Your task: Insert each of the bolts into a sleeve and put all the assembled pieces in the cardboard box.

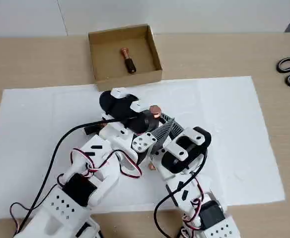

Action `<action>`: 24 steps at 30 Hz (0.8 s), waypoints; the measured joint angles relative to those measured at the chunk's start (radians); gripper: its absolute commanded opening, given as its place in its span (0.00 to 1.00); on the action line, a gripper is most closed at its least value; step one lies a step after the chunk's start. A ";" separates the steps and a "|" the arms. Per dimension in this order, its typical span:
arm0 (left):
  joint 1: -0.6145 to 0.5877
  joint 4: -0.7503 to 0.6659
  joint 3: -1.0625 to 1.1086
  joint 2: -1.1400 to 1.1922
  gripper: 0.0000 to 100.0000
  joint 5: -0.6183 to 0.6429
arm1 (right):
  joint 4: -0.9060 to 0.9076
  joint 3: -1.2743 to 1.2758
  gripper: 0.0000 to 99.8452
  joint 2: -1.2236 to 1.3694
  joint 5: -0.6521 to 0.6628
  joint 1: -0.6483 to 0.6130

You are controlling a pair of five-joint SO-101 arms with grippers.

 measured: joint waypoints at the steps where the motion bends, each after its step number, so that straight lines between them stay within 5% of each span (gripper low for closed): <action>1: -0.002 0.000 0.000 0.000 0.20 0.000 | 0.000 0.000 0.00 0.000 0.000 0.000; 18: -0.104 0.000 -0.006 0.000 0.20 0.002 | 0.005 0.000 0.00 0.002 0.003 -0.003; 24: -0.101 0.041 -0.169 0.000 0.20 -0.003 | 0.005 0.000 0.00 0.002 0.003 -0.002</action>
